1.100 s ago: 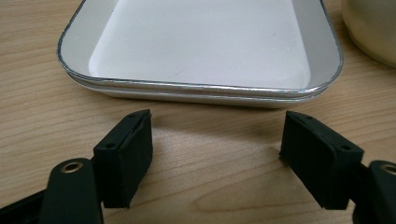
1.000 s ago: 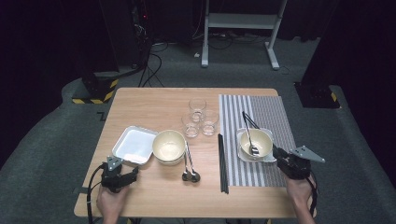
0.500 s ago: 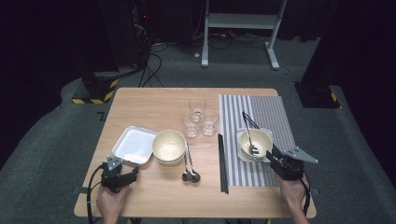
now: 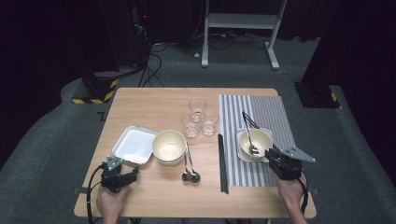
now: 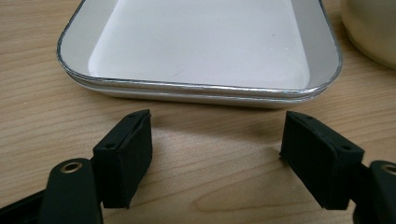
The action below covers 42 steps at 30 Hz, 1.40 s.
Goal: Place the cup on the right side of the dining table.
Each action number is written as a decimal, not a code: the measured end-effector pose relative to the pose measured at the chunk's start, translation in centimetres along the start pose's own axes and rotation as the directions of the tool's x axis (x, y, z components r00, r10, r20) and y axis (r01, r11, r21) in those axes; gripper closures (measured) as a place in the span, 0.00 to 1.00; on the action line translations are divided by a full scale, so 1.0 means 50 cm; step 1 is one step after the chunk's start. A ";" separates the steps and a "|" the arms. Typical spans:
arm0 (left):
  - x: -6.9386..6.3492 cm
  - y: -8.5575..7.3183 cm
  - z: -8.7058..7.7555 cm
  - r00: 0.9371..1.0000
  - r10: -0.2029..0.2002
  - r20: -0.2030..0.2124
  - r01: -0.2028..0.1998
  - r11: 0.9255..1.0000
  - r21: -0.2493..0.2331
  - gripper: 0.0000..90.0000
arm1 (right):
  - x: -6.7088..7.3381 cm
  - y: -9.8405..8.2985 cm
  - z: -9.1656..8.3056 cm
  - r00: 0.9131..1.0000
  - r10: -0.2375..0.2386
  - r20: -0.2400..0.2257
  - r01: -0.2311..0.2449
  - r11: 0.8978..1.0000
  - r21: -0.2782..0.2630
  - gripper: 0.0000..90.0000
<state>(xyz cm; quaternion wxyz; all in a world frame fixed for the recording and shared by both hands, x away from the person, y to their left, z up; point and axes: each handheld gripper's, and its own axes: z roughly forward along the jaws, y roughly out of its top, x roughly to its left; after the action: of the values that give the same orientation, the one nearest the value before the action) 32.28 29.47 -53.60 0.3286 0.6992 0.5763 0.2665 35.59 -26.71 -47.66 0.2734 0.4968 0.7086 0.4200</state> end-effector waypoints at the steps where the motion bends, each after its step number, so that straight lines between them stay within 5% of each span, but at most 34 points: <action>1: 0.000 0.000 0.000 1.000 0.000 0.001 0.000 1.000 0.000 0.28 | 0.001 0.002 0.000 1.000 -0.001 0.000 0.001 1.000 -0.001 0.86; 42: 0.000 0.000 0.000 1.000 0.003 0.000 -0.003 1.000 0.001 0.28 | 0.043 0.072 0.041 0.998 -0.057 -0.012 0.057 0.998 0.003 0.94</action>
<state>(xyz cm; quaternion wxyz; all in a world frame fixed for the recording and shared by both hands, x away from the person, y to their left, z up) 32.28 29.46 -53.59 0.3279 0.7004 0.5753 0.2664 38.16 -23.48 -45.48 0.2800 0.4744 0.7248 0.4137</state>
